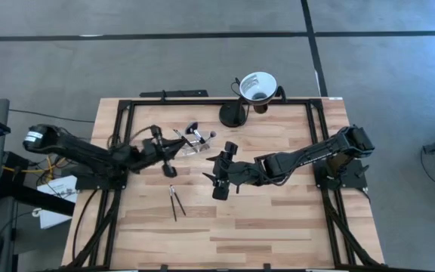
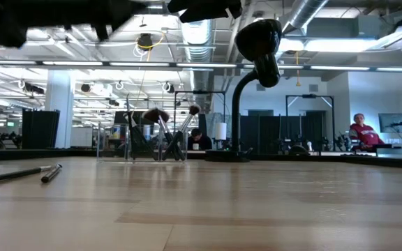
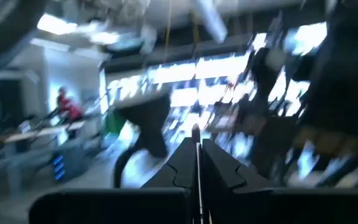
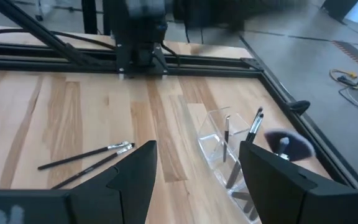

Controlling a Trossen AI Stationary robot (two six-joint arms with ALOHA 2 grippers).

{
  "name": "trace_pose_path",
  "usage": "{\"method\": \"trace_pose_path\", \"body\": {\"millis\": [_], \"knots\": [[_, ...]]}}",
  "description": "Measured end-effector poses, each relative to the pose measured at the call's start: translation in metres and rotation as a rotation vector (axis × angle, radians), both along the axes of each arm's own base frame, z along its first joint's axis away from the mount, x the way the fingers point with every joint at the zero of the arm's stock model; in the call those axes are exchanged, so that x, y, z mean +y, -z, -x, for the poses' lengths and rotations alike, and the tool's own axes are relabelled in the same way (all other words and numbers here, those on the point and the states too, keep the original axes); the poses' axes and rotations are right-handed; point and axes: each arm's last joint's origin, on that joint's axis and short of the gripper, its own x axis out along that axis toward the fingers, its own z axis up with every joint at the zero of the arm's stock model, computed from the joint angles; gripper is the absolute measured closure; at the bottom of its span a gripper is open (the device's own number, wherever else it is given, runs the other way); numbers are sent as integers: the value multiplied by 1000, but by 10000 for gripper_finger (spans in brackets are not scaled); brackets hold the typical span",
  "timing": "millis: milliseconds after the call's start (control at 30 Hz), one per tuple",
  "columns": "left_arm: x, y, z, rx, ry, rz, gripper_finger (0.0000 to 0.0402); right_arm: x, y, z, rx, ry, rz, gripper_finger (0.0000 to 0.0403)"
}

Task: Put items in baskets/containers
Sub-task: Put the black eyeshadow brush into the transparent organizer

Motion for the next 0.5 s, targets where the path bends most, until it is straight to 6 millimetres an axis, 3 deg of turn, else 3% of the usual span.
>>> {"method": "trace_pose_path", "body": {"millis": [100, 233, 433, 500], "knots": [[11, 21, -2, 29, -62, -3, 390, 2, 0, 0, -4, -4, -1, 182], [25, 29, 11, -118, -145, 1, 390, 2, -1, 0, -11, -8, -4, 182], [41, 60, 19, 9, -211, 43, 390, 2, -2, -1, -14, -19, 17, 182], [46, 60, 16, 3, -227, 51, 390, 1, -3, -2, -29, -19, 19, 182]]}}
